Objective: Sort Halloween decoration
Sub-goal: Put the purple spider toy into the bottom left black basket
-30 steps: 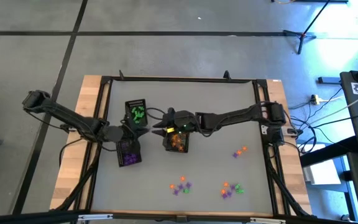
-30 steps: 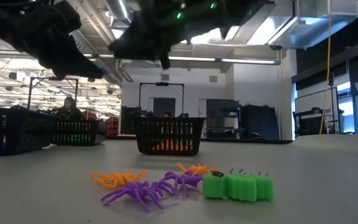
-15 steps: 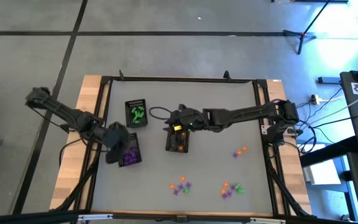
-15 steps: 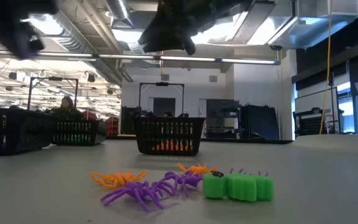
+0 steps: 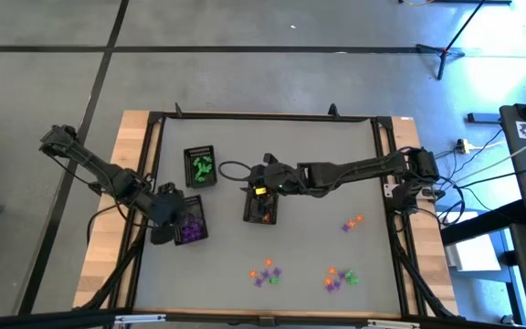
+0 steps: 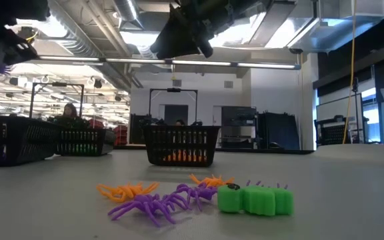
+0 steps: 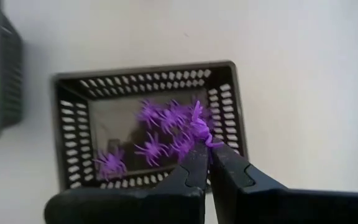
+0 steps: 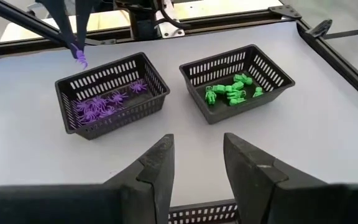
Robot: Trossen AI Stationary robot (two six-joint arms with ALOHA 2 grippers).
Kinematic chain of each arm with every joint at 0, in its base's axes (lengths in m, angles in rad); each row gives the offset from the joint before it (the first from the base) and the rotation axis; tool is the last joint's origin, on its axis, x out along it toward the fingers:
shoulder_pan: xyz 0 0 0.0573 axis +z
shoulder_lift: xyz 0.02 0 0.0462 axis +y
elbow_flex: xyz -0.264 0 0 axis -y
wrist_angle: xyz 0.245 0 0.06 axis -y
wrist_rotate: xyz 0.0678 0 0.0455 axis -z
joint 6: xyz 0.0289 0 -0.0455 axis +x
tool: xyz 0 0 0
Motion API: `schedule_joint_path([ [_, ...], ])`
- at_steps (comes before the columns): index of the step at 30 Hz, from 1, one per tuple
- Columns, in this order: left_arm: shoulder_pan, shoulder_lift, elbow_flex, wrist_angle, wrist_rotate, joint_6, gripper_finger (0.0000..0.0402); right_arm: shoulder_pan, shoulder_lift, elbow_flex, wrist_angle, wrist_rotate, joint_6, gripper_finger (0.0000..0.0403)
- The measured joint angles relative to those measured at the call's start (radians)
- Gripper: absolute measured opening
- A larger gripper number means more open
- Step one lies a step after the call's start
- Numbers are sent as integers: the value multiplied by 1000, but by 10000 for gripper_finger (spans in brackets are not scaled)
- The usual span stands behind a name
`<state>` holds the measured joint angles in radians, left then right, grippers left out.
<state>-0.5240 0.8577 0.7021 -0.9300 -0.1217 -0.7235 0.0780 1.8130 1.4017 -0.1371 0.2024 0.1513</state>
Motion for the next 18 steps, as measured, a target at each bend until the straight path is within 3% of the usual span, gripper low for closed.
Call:
schedule_joint_path([
  [7, 0, 0, 0, 1, -79, 0, 0, 0, 0, 0, 1, 0, -1, 137],
  [18, 6, 0, 0, 8, -93, -12, 0, 0, 2, 0, 1, 0, -1, 137],
])
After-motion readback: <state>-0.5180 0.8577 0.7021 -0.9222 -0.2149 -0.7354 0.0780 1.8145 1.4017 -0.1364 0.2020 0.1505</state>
